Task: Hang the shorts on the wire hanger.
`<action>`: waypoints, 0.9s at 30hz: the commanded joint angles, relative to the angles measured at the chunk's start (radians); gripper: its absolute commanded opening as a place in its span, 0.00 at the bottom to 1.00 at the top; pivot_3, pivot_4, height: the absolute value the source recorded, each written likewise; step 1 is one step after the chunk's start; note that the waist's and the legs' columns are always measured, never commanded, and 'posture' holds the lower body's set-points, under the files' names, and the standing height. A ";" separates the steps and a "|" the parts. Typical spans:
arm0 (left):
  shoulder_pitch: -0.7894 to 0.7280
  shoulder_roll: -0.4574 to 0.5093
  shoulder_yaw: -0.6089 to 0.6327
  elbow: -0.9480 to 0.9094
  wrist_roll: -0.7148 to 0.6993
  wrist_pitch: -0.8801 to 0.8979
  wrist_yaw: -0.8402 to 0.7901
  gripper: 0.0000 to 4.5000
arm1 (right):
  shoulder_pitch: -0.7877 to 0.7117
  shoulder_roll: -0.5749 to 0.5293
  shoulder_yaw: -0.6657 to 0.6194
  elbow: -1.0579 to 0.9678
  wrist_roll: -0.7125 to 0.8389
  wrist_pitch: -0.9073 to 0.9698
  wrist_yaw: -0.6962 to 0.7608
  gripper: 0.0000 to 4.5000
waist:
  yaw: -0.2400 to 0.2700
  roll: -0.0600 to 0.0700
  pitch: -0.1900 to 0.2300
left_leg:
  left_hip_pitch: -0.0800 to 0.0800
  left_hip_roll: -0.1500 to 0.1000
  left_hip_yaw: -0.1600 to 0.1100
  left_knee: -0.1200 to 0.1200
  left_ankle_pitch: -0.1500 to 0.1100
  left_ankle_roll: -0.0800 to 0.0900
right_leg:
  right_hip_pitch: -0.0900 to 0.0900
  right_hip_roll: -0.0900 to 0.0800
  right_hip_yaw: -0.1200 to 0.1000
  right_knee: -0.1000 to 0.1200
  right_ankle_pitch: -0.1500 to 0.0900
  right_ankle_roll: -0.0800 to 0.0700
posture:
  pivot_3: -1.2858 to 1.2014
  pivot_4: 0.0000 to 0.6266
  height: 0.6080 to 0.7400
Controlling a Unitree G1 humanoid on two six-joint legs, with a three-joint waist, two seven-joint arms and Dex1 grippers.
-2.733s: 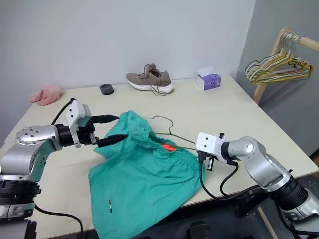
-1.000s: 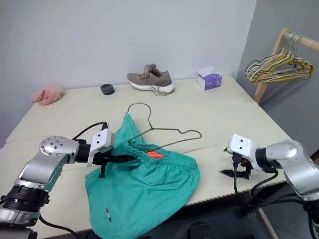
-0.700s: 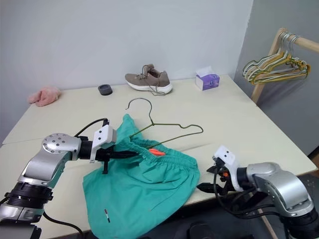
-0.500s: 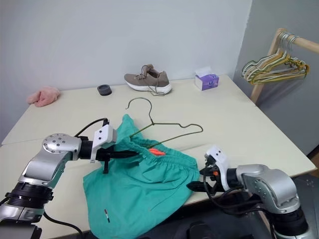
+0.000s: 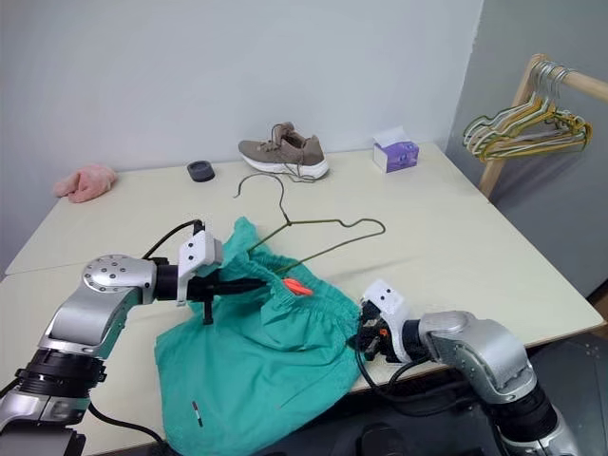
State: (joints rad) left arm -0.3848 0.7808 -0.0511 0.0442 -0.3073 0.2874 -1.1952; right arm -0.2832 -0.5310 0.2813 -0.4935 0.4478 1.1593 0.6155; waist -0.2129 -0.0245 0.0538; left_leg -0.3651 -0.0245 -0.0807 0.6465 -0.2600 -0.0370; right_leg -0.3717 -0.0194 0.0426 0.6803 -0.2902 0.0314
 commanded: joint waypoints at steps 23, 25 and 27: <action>0.128 0.224 0.125 -0.207 -0.241 0.253 -0.167 0.00 | -0.112 -0.148 -0.228 0.305 -0.019 -0.202 0.080 0.01 | 0.003 0.001 0.001 | 0.000 0.000 0.001 -0.001 0.000 0.000 | 0.000 0.001 0.001 0.000 0.000 0.000 | 0.43 0.00 1.00; 0.148 0.249 0.106 -0.202 -0.200 0.207 -0.186 0.00 | -0.113 -0.155 -0.237 0.302 -0.005 -0.190 0.079 0.01 | 0.003 0.001 0.001 | 0.000 0.000 0.001 -0.001 0.000 0.000 | 0.000 0.001 0.001 0.000 0.000 0.000 | 0.43 0.00 1.00; 0.161 0.262 0.096 -0.194 -0.175 0.175 -0.198 0.00 | -0.111 -0.164 -0.240 0.292 0.004 -0.183 0.082 0.01 | 0.003 0.002 0.001 | 0.000 0.000 0.001 -0.001 0.000 0.000 | 0.000 0.001 0.001 0.000 0.000 0.000 | 0.43 0.00 1.00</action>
State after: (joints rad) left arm -0.2220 1.0073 0.0224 -0.1579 -0.5028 0.4932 -1.3694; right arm -0.3828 -0.6520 0.1096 -0.2159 0.4743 0.9601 0.7202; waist -0.2096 -0.0229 0.0551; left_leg -0.3646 -0.0241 -0.0795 0.6456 -0.2600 -0.0369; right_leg -0.3717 -0.0184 0.0437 0.6802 -0.2903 0.0310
